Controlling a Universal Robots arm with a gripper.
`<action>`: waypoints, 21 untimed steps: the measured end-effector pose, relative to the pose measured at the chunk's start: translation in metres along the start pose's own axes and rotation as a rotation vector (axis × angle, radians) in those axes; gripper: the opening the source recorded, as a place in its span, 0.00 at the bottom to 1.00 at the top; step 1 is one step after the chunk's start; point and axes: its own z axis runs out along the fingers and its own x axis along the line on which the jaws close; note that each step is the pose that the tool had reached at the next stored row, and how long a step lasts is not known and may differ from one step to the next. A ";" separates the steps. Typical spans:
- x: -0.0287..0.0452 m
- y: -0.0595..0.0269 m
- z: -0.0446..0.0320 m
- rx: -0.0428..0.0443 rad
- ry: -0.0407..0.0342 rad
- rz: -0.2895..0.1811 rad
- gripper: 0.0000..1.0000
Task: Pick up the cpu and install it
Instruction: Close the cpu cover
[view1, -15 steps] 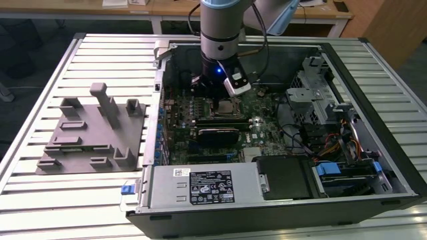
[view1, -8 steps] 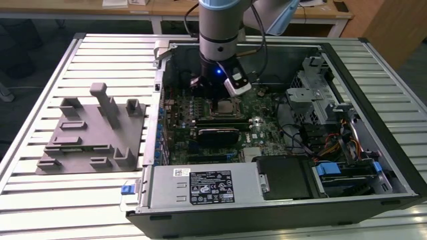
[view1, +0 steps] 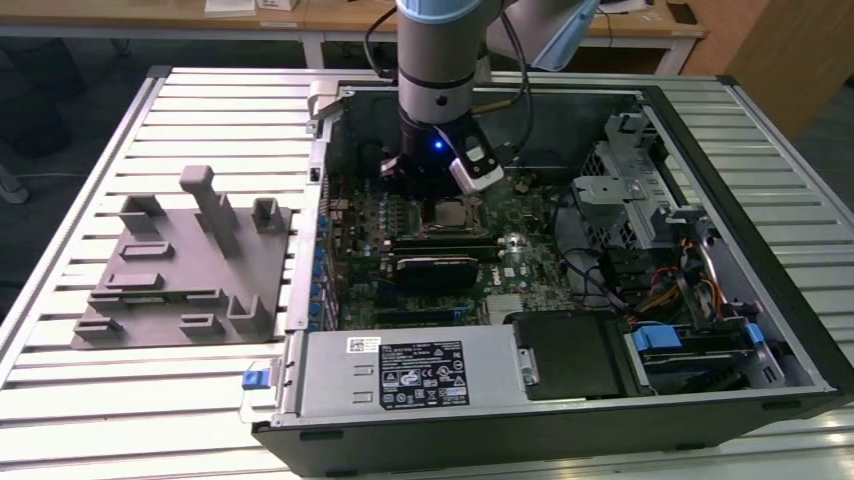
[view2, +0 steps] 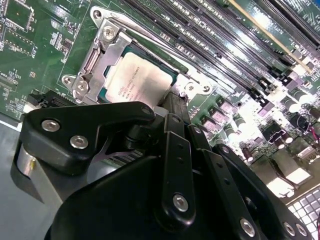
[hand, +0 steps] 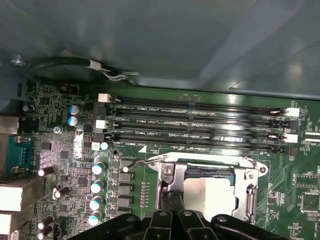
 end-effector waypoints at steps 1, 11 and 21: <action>-0.0001 0.0000 0.0002 0.0000 0.0000 -0.001 0.11; -0.0032 -0.0002 0.0012 -0.0001 0.0001 -0.001 0.11; -0.0076 -0.0005 0.0014 0.0000 0.0003 -0.001 0.11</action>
